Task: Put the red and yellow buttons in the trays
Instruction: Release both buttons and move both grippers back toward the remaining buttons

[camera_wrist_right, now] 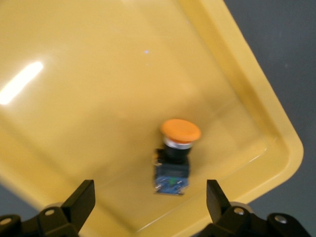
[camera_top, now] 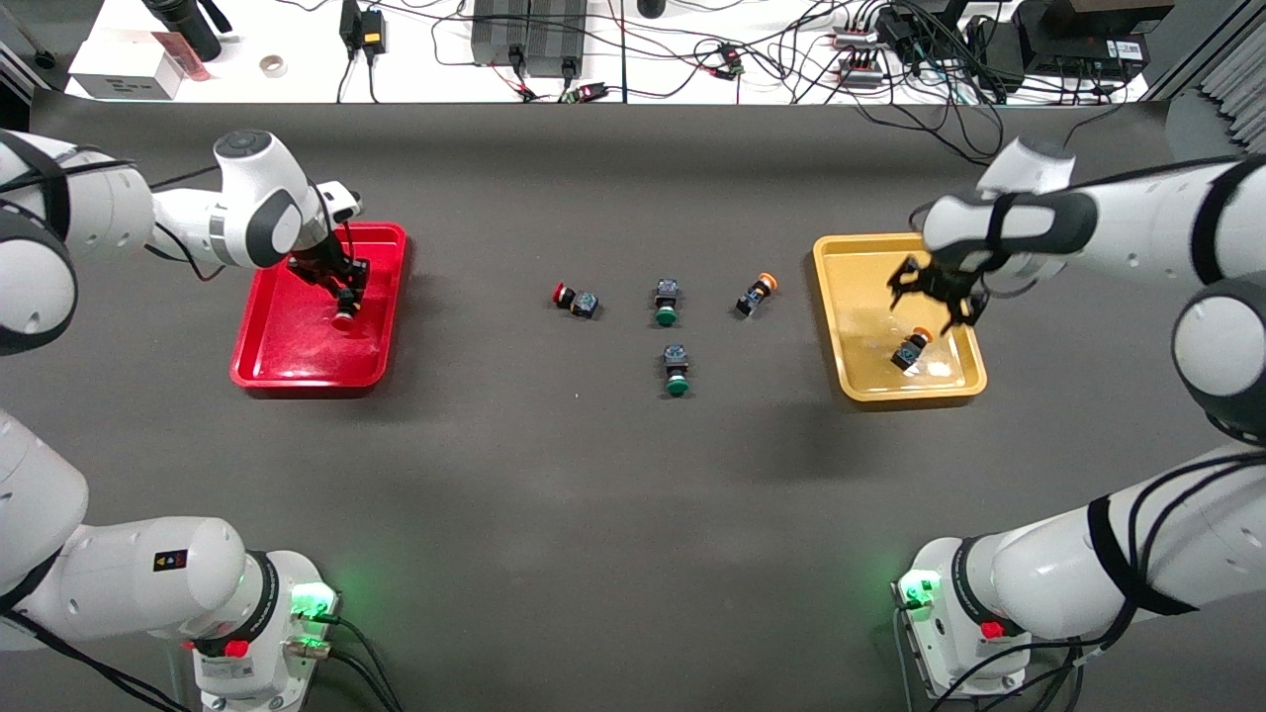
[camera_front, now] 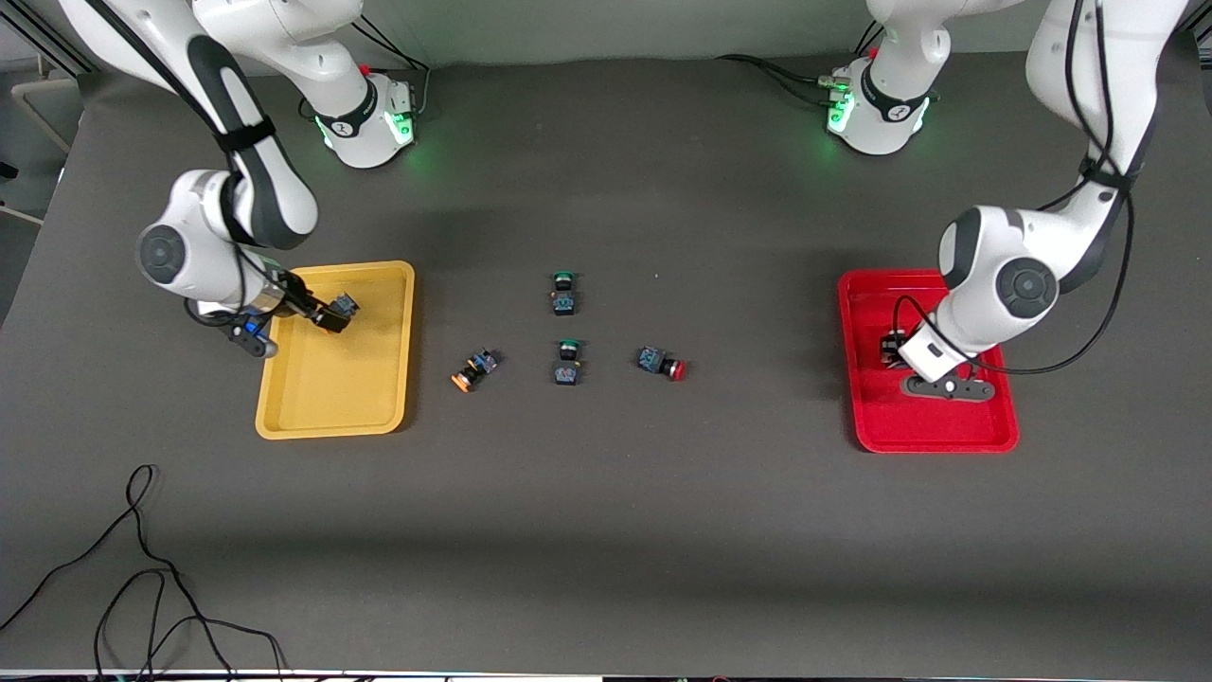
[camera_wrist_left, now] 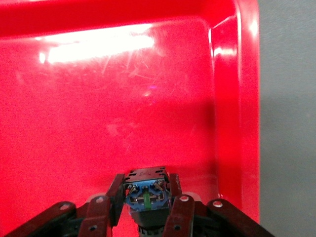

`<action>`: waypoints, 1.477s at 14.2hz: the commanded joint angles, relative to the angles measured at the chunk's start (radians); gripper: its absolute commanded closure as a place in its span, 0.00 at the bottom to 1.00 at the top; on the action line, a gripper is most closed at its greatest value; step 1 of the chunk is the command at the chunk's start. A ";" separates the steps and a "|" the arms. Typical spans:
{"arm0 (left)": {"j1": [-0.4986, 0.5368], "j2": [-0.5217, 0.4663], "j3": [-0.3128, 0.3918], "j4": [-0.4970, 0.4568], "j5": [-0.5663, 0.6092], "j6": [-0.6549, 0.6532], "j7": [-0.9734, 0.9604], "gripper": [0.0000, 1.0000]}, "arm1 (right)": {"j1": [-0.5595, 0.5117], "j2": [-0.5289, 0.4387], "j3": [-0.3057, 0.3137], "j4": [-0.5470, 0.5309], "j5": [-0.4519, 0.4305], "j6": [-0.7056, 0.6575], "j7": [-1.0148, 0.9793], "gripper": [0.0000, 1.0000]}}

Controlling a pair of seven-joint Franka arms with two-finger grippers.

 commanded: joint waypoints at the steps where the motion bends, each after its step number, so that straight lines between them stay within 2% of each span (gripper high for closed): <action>1: 0.008 -0.017 -0.013 0.022 0.018 -0.012 0.011 0.00 | -0.001 -0.023 0.002 0.221 0.015 -0.220 -0.002 0.00; 3: 0.008 -0.049 -0.015 0.052 0.018 -0.088 0.010 0.00 | 0.004 0.025 0.019 0.420 0.015 -0.369 0.120 0.00; 4: 0.007 -0.077 -0.018 0.089 0.018 -0.177 0.011 0.00 | 0.005 0.049 0.062 0.498 0.013 -0.406 0.161 0.00; 8: -0.024 -0.127 -0.033 0.259 0.000 -0.496 -0.013 0.00 | 0.005 0.163 0.218 0.681 0.012 -0.408 0.381 0.00; 10: -0.052 -0.128 -0.055 0.302 -0.063 -0.537 -0.141 0.00 | 0.008 0.247 0.283 0.728 -0.011 -0.393 0.476 0.00; 13: -0.165 -0.120 -0.084 0.338 -0.085 -0.509 -0.526 0.00 | 0.019 0.348 0.352 0.685 -0.097 -0.272 0.596 0.00; 18: -0.435 -0.068 -0.087 0.353 -0.073 -0.304 -1.299 0.00 | 0.033 0.396 0.384 0.426 -0.097 0.093 0.656 0.00; 19: -0.488 -0.046 -0.085 0.361 -0.063 -0.279 -1.454 0.00 | 0.033 0.404 0.399 0.395 -0.097 0.138 0.679 0.00; 21: -0.568 0.007 -0.084 0.393 0.031 -0.274 -1.736 0.00 | 0.033 0.412 0.422 0.380 -0.097 0.155 0.717 0.00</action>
